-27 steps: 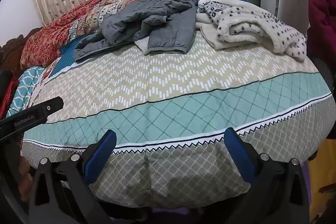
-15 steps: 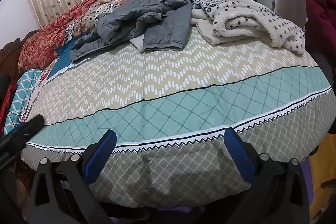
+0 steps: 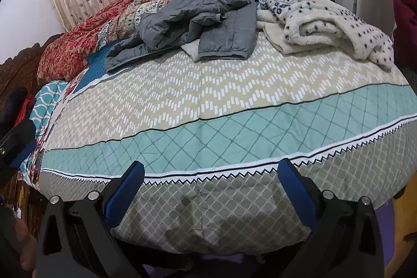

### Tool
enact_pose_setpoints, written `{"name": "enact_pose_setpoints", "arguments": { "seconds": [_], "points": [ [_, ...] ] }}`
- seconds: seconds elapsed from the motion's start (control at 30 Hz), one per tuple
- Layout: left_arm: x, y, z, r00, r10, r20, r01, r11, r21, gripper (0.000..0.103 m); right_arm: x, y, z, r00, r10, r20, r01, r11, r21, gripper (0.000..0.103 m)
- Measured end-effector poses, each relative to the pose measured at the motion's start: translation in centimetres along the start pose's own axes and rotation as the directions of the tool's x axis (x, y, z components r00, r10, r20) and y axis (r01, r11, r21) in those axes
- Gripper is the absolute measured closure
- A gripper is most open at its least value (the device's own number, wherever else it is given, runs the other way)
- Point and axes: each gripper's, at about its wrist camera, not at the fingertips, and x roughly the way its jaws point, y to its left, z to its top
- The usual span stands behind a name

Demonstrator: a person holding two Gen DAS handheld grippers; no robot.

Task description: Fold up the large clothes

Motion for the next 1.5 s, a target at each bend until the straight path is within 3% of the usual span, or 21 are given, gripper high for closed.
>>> {"name": "enact_pose_setpoints", "arguments": {
  "seconds": [0.23, 0.37, 0.5, 0.53, 0.63, 0.77, 0.9, 1.03, 1.1, 1.13, 1.17, 1.2, 1.33, 1.43, 1.5],
  "points": [
    [0.0, 0.1, -0.4, 1.000, -0.025, -0.001, 0.025, 1.000, 0.014, 0.004, 0.1, -0.5, -0.2, 1.000, -0.002, -0.010, 0.002, 1.000, 0.028, 0.012],
    [0.8, 1.2, 0.4, 0.999, 0.053, 0.000, -0.053, 0.999, 0.008, 0.004, -0.1, -1.2, 0.2, 1.000, 0.006, 0.014, -0.007, 0.999, 0.042, 0.015],
    [2.4, 3.9, 1.3, 0.991, 0.126, -0.053, -0.126, 0.992, 0.008, 0.005, 0.7, -2.3, 2.0, 0.999, 0.040, 0.004, -0.040, 0.998, 0.049, 0.051],
    [2.9, 4.6, 1.4, 0.987, 0.149, -0.058, -0.149, 0.989, 0.011, 0.005, 1.1, -2.4, 2.8, 0.999, 0.052, -0.005, -0.052, 0.998, 0.047, 0.055],
    [4.1, 6.8, 1.5, 0.976, 0.203, -0.079, -0.202, 0.979, 0.019, 0.009, 2.6, -2.2, 6.0, 0.998, 0.069, 0.001, -0.069, 0.998, 0.012, 0.056],
    [6.1, 9.4, 1.5, 0.966, 0.228, -0.125, -0.232, 0.973, -0.017, 0.009, 6.5, -1.3, 13.0, 0.983, 0.182, -0.004, -0.181, 0.982, 0.055, 0.056],
    [7.6, 10.7, 1.5, 0.954, 0.250, -0.167, -0.256, 0.967, -0.017, 0.009, 13.2, 0.8, 19.9, 0.928, 0.369, -0.055, -0.353, 0.916, 0.190, 0.049],
    [8.0, 12.2, 1.2, 0.937, 0.306, -0.167, -0.306, 0.952, 0.026, 0.009, 21.2, 3.7, 25.7, 0.869, 0.484, -0.099, -0.427, 0.837, 0.342, 0.044],
    [8.0, 12.9, 1.2, 0.928, 0.337, -0.159, -0.334, 0.942, 0.042, 0.009, 24.1, 4.8, 27.9, 0.884, 0.453, -0.120, -0.377, 0.840, 0.391, 0.044],
    [8.0, 13.1, 1.2, 0.926, 0.345, -0.153, -0.342, 0.939, 0.047, 0.009, 24.7, 5.0, 28.7, 0.889, 0.439, -0.129, -0.360, 0.846, 0.394, 0.056],
    [8.1, 13.3, 1.3, 0.925, 0.352, -0.144, -0.348, 0.936, 0.057, 0.009, 25.0, 5.7, 29.7, 0.891, 0.435, -0.126, -0.358, 0.847, 0.393, 0.075],
    [8.4, 13.2, 1.7, 0.924, 0.359, -0.127, -0.351, 0.933, 0.082, 0.009, 24.5, 6.1, 30.5, 0.883, 0.455, -0.112, -0.384, 0.839, 0.385, 0.103],
    [9.9, 11.3, 4.4, 0.925, 0.380, -0.015, -0.370, 0.909, 0.193, 0.009, 18.2, 10.3, 32.6, 0.863, 0.502, -0.060, -0.488, 0.858, 0.159, 0.103],
    [9.5, 9.1, 6.8, 0.934, 0.349, 0.081, -0.358, 0.911, 0.205, 0.009, 12.4, 13.3, 31.8, 0.821, 0.568, -0.067, -0.565, 0.823, 0.050, 0.103],
    [7.9, 7.6, 8.1, 0.943, 0.300, 0.148, -0.324, 0.928, 0.186, 0.009, 8.1, 15.9, 30.1, 0.793, 0.602, -0.089, -0.608, 0.793, -0.052, 0.103]
  ]
}}
